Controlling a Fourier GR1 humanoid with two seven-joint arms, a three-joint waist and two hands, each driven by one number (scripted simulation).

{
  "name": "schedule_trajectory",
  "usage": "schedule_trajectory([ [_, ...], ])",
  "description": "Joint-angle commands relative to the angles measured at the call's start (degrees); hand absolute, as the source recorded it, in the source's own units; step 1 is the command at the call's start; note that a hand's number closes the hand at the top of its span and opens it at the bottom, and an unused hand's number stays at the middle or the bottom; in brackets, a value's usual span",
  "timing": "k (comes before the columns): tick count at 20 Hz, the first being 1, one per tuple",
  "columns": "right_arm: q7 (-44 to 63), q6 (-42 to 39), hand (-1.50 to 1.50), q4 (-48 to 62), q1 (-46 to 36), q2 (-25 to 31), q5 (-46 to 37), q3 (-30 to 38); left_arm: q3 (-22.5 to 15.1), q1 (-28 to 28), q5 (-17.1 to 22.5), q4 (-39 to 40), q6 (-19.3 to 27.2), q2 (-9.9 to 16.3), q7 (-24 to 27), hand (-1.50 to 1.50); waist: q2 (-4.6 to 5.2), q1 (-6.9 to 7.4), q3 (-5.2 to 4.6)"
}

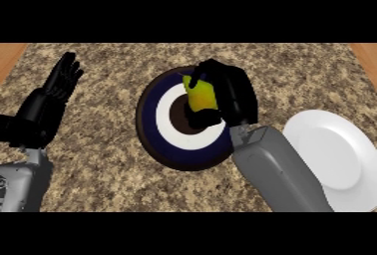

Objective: Pick the pear from the plate and place it in the plate

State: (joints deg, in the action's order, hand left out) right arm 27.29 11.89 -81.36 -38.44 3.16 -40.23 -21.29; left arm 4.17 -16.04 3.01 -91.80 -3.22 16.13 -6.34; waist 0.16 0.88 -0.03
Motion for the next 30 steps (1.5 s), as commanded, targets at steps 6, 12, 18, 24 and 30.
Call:
schedule_trajectory([
  [6, -2.2, 14.1, -1.5, 23.3, -9.0, -3.1, 10.1, -3.1, 0.4, -3.7, 0.9, 1.9, -1.7, -0.1, -1.6, 0.0, 0.34, 1.11, 0.04],
  [12, -10.5, 17.3, -1.5, 31.2, -14.9, -3.1, 24.0, -6.5, 0.5, -4.0, -0.5, 3.9, -1.6, -0.2, -0.4, 0.0, 0.48, 1.62, 0.04],
  [18, -22.3, 24.0, -1.5, 32.5, -16.5, -3.2, 32.7, -0.6, -1.4, -2.8, -2.0, 1.4, 0.1, -2.6, -0.3, 0.0, 0.51, 1.49, 0.08],
  [24, -28.0, 24.4, -1.5, 24.7, -11.5, -3.2, 42.8, 2.3, 0.8, -0.7, 0.0, -1.4, -1.8, -0.4, -2.5, 0.0, -0.03, 0.2, 0.09],
  [30, -28.2, 20.1, -1.5, 17.4, -4.0, -0.4, 43.2, 8.8, 1.6, 0.3, -0.6, -2.1, -1.0, -1.0, -2.2, 0.0, -0.28, -1.01, 0.04],
])
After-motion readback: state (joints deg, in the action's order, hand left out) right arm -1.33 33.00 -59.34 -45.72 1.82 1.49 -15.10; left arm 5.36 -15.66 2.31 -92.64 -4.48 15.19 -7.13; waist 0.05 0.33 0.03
